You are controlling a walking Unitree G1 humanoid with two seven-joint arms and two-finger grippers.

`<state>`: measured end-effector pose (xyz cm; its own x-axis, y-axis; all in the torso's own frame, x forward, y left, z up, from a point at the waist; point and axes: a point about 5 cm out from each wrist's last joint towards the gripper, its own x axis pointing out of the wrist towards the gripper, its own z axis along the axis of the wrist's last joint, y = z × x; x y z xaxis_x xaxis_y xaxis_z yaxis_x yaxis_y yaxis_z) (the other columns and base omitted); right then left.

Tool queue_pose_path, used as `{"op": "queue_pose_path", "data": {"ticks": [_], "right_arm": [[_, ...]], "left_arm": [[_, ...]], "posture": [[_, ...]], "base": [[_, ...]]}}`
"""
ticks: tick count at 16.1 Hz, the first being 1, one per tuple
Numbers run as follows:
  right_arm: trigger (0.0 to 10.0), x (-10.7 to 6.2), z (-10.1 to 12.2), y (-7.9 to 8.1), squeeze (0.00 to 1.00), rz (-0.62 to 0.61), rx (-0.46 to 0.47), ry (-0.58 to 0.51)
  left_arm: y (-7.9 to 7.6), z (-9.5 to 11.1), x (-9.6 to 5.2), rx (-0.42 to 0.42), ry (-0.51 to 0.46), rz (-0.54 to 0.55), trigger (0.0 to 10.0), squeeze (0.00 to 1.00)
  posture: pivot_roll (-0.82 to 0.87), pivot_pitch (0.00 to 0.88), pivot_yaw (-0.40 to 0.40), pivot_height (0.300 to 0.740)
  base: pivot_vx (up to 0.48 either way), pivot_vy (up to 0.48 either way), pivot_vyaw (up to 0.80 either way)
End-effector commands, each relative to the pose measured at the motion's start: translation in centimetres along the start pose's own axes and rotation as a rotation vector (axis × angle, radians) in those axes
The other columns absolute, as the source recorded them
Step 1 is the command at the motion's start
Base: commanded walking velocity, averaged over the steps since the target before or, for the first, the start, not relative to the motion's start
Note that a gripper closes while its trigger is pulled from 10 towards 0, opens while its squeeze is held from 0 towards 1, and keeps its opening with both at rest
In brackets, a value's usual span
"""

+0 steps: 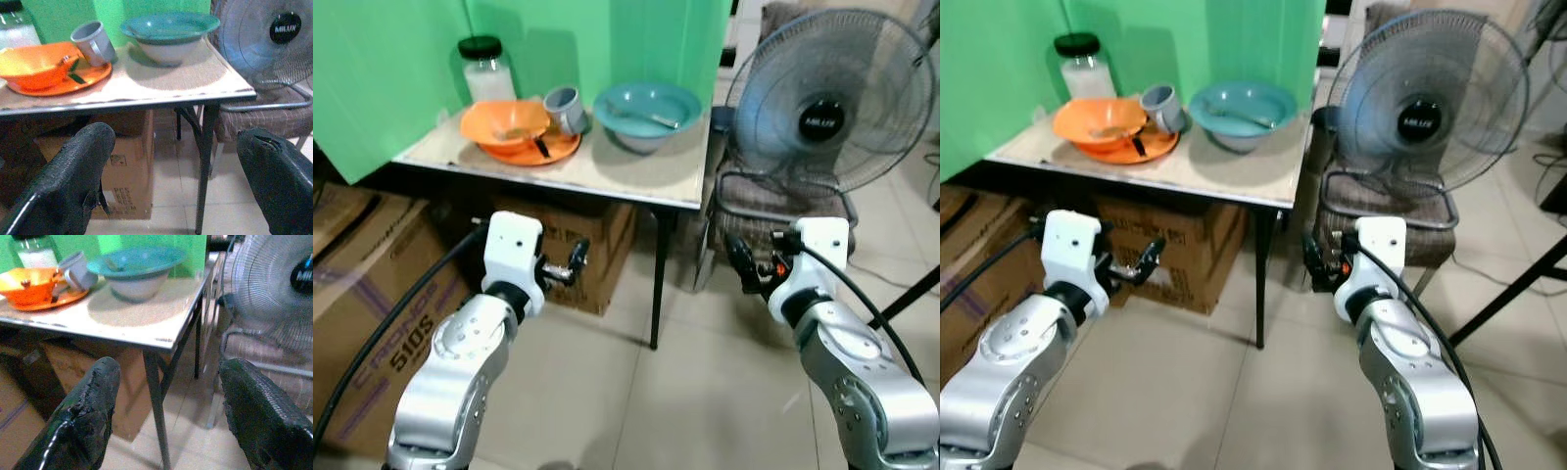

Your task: Setting the table

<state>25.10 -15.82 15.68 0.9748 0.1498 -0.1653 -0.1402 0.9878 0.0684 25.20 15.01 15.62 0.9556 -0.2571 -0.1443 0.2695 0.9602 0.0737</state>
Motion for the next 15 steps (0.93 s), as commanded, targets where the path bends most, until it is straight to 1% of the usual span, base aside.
{"op": "queue_pose_path", "data": {"ticks": [1,6,10,15], "right_arm": [[10.0,0.24,0.29,0.09,0.00,0.006,-0.004,-0.016],[10.0,0.47,0.27,0.09,0.00,0.003,0.002,-0.022],[10.0,0.40,-0.06,-0.02,0.00,-0.011,0.005,-0.009],[10.0,0.35,-0.18,0.14,0.00,-0.009,0.013,-0.015]], "left_arm": [[0.29,0.66,-0.10,0.011,-0.031,0.001,10.0,0.00],[0.46,0.93,0.08,0.008,-0.041,0.000,10.0,0.00],[0.51,0.99,0.10,0.008,-0.044,-0.003,10.0,0.00],[0.67,0.92,-0.07,0.007,-0.044,0.000,10.0,0.00]], "posture": [[0.10,0.000,0.005,0.740],[0.10,0.000,0.011,0.740],[0.10,0.000,0.015,0.740],[0.10,0.000,0.019,0.740]], "base": [[0.304,0.000,0.00],[0.344,0.000,0.00],[0.382,0.000,-0.75],[0.385,0.000,0.00]]}}
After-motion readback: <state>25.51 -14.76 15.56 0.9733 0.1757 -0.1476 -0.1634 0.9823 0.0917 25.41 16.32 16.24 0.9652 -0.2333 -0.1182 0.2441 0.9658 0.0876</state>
